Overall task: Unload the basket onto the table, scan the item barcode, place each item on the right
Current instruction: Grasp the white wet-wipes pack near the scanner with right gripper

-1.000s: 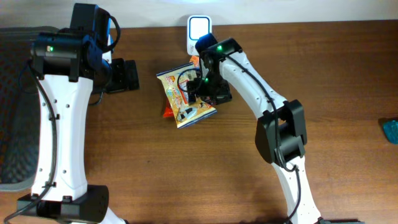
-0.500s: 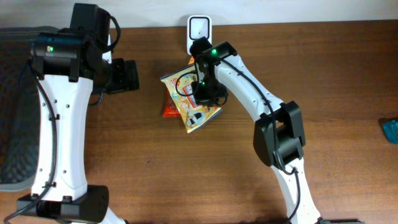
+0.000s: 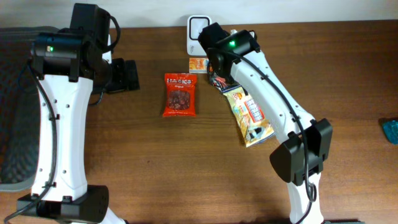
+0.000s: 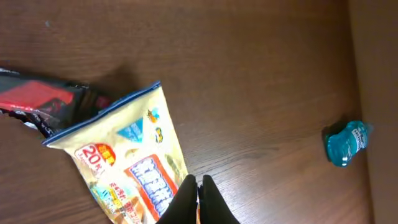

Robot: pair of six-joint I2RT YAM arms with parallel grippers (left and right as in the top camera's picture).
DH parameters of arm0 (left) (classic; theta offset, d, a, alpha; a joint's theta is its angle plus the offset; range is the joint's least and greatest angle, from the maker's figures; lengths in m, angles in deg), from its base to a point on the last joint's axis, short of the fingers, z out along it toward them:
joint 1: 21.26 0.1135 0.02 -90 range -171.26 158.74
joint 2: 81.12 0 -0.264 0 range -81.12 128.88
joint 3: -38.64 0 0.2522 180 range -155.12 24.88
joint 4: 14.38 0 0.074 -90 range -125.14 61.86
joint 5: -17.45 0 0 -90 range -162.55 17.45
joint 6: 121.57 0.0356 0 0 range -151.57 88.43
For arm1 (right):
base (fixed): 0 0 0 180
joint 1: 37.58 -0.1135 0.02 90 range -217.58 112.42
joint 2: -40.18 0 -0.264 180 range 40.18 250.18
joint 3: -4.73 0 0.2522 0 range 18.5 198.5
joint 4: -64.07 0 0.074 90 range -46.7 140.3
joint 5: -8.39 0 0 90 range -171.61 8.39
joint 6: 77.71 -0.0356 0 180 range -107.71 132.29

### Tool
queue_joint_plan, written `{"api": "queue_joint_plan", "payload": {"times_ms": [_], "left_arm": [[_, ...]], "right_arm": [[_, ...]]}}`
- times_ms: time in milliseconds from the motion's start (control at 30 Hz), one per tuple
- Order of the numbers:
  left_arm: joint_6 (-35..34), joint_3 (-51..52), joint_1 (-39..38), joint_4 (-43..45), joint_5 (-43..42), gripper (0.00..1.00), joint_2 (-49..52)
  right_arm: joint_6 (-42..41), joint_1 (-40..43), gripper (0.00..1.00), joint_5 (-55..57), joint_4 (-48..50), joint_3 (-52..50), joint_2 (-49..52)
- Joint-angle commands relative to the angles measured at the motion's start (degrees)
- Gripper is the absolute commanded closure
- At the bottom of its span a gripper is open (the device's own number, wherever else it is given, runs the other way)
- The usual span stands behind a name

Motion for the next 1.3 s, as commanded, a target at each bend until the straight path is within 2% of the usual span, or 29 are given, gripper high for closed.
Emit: {"api": "queue_joint_plan", "payload": {"times_ms": [0,33,67,100,133,167,200,233,300,333,400,500,700,733,800,833,900,1033,1167,1267], "left_arm": [[-0.39,0.07,0.35,0.09,-0.57,0.01,-0.33],[-0.39,0.07,0.35,0.09,-0.57,0.01,-0.33],[-0.39,0.07,0.35,0.09,-0.57,0.01,-0.33],[-0.39,0.07,0.35,0.09,-0.57,0.01,-0.33],[-0.39,0.07,0.35,0.09,-0.57,0.01,-0.33],[-0.39,0.07,0.35,0.11,-0.57,0.01,-0.33],[-0.42,0.07,0.35,0.09,-0.57,0.01,-0.33],[-0.39,0.07,0.35,0.09,-0.57,0.01,-0.33],[-0.39,0.07,0.35,0.09,-0.57,0.01,-0.33],[-0.39,0.07,0.35,0.09,-0.57,0.01,-0.33],[-0.42,0.07,0.35,0.09,-0.57,0.01,-0.33],[-0.39,0.07,0.35,0.09,-0.57,0.01,-0.33],[-0.42,0.07,0.35,0.09,-0.57,0.01,-0.33],[-0.39,0.07,0.35,0.09,-0.57,0.01,-0.33],[-0.42,0.07,0.35,0.11,-0.57,0.01,-0.33],[-0.42,0.07,0.35,0.11,-0.57,0.01,-0.33],[-0.39,0.07,0.35,0.09,-0.57,0.01,-0.33],[-0.39,0.07,0.35,0.09,-0.57,0.01,-0.33],[-0.39,0.07,0.35,0.09,-0.57,0.01,-0.33],[-0.42,0.07,0.35,0.09,-0.57,0.01,-0.33]], "right_arm": [[-0.98,-1.18,0.96,-4.44,0.52,0.9,-0.66],[-0.96,-1.25,0.94,-9.03,1.46,0.85,-0.24],[-0.94,-1.22,0.85,-12.11,2.25,0.81,0.09],[-0.92,-1.25,0.72,-14.49,3.45,0.74,1.11],[-0.92,-1.25,0.62,-14.95,4.15,0.74,1.97],[-0.92,-1.25,0.45,-15.58,4.9,0.74,3.13],[-0.92,-1.25,0.31,-16.96,5.07,0.72,4.26],[0.92,-1.25,0.29,-19.39,4.96,0.7,5.66],[11.89,-1.4,0.25,-25.97,4.35,0.7,8.74],[13.31,-1.64,0.2,-25.29,4.04,0.7,10.47],[12.7,-1.73,0.12,-20.46,3.85,0.68,13.57],[5.84,-1.66,0.11,-12.26,3.96,0.68,16.76],[5.7,-1.62,0.11,-11.39,6.88,-0.7,21.24],[5.68,-1.55,0.15,-11.39,7.85,-1.36,21.38],[5.66,-1.55,0.59,-11.41,8.9,-1.99,21.38],[5.66,-1.55,0.69,-11.3,9.09,-1.99,21.38],[5.66,-1.55,0.96,-9.9,8.68,-1.36,21.24],[5.44,-1.51,0.96,-10.27,4.33,3.85,19.65],[5.49,-0.79,0.96,-17.68,-3.37,12.9,15.78],[7.23,0.66,0.96,-20.48,-5.6,14.27,13.81]]}}
